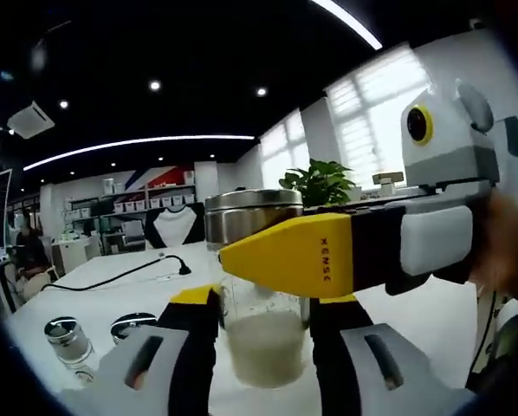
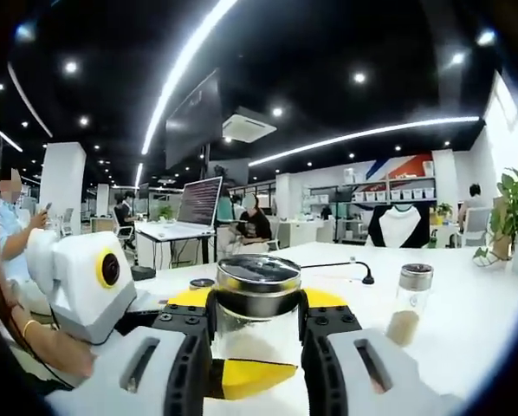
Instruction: Rotate the seasoning bottle until the label or dispensing opening points toward the visible target arrow and the bottle remains upright within the marked orientation range
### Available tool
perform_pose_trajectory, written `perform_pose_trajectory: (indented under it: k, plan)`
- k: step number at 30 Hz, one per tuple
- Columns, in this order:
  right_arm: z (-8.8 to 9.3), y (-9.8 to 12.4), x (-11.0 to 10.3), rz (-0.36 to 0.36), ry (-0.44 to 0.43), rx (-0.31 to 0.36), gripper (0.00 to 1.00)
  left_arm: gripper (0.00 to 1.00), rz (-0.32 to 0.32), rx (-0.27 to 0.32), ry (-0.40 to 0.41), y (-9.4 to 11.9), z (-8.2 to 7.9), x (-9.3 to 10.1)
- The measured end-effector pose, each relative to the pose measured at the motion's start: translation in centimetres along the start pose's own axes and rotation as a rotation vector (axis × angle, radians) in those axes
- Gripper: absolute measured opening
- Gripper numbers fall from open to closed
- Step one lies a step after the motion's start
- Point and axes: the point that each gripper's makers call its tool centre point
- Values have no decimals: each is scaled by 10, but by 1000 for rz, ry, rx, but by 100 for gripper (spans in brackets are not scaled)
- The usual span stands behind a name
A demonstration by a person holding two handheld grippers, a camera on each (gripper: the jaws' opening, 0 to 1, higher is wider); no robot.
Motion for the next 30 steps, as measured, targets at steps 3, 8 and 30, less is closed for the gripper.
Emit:
perform_pose_trajectory:
  k: [3, 8, 30]
  plan:
    - [2, 1, 2, 36, -24, 2, 36, 43, -19, 1, 4, -1, 2, 1]
    - [0, 2, 8, 139, -80, 37, 37, 43, -53, 21, -19, -2, -1, 4]
    - [9, -13, 16, 267, -113, 44, 40, 43, -129, -2, -25, -3, 6, 1]
Point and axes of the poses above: the point that each gripper's makers call its tool centre point, and the gripper's own axes: y roughly backward along the fingers, x roughly to its right, z roughly out of its underside, and after that the axes turned 13 degrees about z, right-handed
